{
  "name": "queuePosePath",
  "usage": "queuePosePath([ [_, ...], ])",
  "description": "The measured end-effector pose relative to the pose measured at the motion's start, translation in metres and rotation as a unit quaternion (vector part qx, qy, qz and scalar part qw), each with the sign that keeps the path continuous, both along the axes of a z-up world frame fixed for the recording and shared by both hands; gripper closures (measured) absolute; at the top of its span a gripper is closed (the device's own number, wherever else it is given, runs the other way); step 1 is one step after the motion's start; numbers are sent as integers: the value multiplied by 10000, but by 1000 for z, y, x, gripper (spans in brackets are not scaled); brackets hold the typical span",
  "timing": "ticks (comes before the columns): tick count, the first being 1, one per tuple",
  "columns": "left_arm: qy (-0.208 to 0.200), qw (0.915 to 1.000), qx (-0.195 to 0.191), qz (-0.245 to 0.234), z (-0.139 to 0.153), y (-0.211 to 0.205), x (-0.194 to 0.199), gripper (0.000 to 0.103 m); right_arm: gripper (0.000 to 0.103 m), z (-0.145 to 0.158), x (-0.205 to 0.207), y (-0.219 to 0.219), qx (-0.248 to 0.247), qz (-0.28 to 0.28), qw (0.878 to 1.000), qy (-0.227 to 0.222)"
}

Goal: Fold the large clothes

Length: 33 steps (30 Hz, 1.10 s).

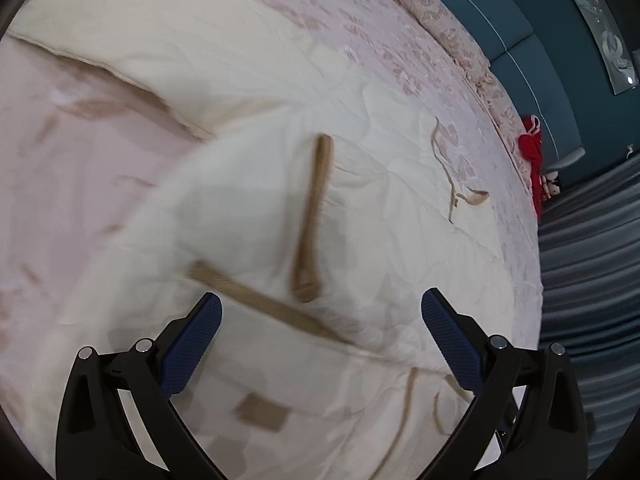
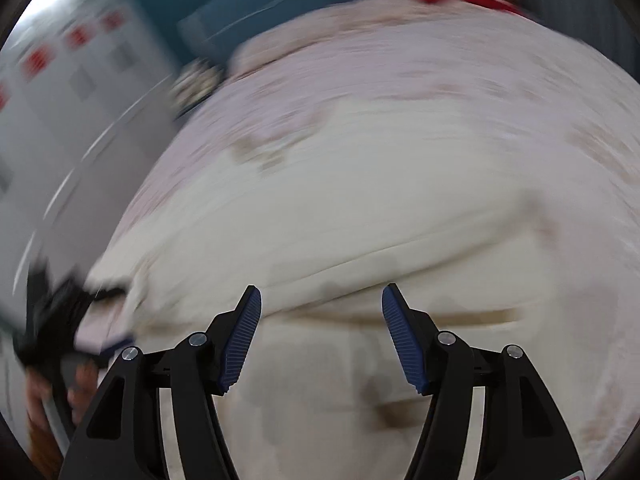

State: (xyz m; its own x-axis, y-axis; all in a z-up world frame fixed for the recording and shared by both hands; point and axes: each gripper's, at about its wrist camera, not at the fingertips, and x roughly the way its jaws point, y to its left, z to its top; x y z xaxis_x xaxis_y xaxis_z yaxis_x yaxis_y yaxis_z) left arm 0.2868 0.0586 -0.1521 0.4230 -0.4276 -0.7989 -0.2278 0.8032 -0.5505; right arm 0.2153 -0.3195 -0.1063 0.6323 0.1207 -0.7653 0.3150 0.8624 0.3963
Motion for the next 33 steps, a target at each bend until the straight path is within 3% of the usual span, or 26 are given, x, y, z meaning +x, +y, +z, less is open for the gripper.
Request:
queuePosePath([
  [2, 49, 10000, -7, -68, -2, -10, 6, 11, 41, -7, 0, -47, 342, -783, 9963, -30],
  [4, 97, 9998, -16, -178, -4, -19, 11, 25, 41, -17, 2, -76, 619, -1183, 9910, 43],
  [6, 211, 9991, 50, -356, -5, -30, 15, 62, 42, -32, 14, -98, 912, -1430, 9852, 263],
  [8, 155, 9987, 226, -423, -1, -32, 17, 90, 73, -43, 28, -106, 1080, -1447, 9830, 343],
  [9, 4, 9988, 238, -435, 6, -31, 16, 95, 90, -43, 30, -107, 1099, -1380, 9837, 359],
  [11, -339, 9985, 122, -406, 27, -24, 9, 97, 95, -27, 28, -104, 1104, -1270, 9857, 72],
  [12, -507, 9978, 110, -411, 37, -21, 4, 97, 96, -11, 24, -102, 1111, -1196, 9862, -287],
  [15, -762, 9947, 431, -548, 47, -18, -10, 97, 96, 21, 8, -91, 785, -916, 9890, -857],
  [18, -372, 9937, 831, -655, 10, -24, -11, 97, 96, -13, 21, -81, 201, -683, 9974, -87],
  [20, -145, 9913, 1111, -697, -19, -31, -13, 97, 96, -43, 23, -78, 60, -648, 9973, 330],
  [26, -402, 9847, 1518, -756, -29, -43, -12, 97, 95, -68, 32, -73, -227, -603, 9968, 472],
  [30, -602, 9813, 1645, -795, -29, -44, -15, 96, 85, -51, 15, -71, -368, -953, 9933, 544],
  [33, -749, 9794, 1694, -805, -28, -42, -24, 95, 80, -2, -9, -45, -1006, -1239, 9872, 68],
])
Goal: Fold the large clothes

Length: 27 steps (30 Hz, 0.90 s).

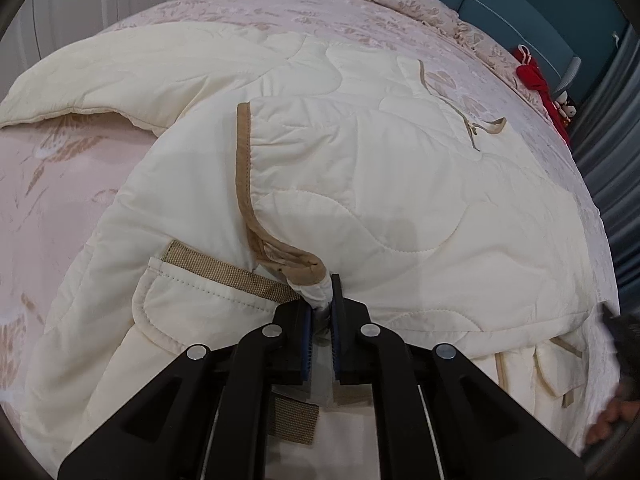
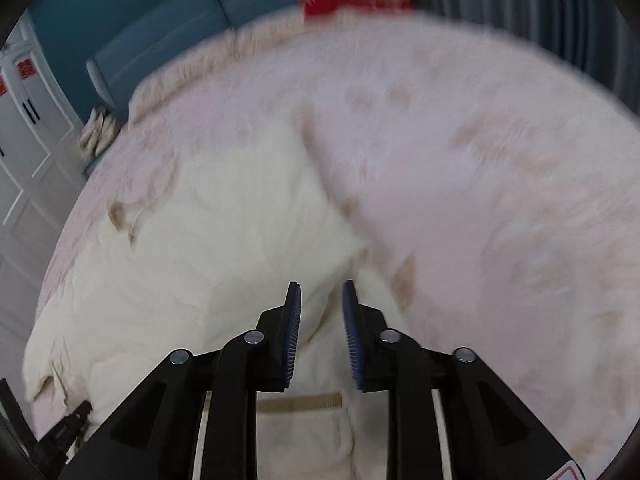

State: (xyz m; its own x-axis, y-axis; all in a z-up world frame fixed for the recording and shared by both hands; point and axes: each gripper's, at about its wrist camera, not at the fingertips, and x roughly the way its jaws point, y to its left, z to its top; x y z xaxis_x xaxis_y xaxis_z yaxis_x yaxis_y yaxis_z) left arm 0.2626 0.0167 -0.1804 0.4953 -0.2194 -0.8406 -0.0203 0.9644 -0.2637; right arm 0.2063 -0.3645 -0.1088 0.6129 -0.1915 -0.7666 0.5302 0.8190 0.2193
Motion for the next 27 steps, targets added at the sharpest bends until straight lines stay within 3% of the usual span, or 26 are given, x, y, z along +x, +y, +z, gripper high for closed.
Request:
queuePosePath([
  [2, -134, 9999, 107, -17, -1, -4, -2, 95, 80, 17, 5, 27, -99, 528, 9985, -140],
  [5, -263, 9992, 301, -48, 0, -10, -4, 95, 83, 23, 32, 101, -388, 1882, 9813, 49],
  [8, -327, 9990, 298, -53, -1, -10, -5, 95, 85, -5, 57, 161, -554, 2640, 9623, 345],
  [11, -429, 9986, 284, -68, -3, -10, -7, 95, 86, -45, 69, 174, -395, 2607, 9615, 768],
  [13, -483, 9985, 265, -74, -5, -10, -9, 95, 87, -66, 65, 171, -319, 2444, 9670, 637],
  [16, -569, 9982, 179, -55, -8, -9, -9, 95, 87, -69, 63, 174, -479, 2463, 9666, 528],
  [20, -550, 9973, -475, 41, -6, 7, -7, 93, 87, -74, 61, 175, -553, 2460, 9666, 454],
  [22, -410, 9936, -1037, 171, 1, 25, -7, 82, 87, -71, 62, 179, -607, 2460, 9664, 435],
  [23, -406, 9903, -1275, 378, 11, 43, -11, 69, 87, -72, 63, 178, -605, 2461, 9664, 431],
  [25, -781, 9819, -1495, 863, 35, 87, -20, 50, 86, -71, 57, 180, -576, 2463, 9666, 412],
  [27, -1002, 9758, -1445, 1303, 50, 135, -20, 31, 86, -71, 55, 180, -573, 2464, 9667, 399],
])
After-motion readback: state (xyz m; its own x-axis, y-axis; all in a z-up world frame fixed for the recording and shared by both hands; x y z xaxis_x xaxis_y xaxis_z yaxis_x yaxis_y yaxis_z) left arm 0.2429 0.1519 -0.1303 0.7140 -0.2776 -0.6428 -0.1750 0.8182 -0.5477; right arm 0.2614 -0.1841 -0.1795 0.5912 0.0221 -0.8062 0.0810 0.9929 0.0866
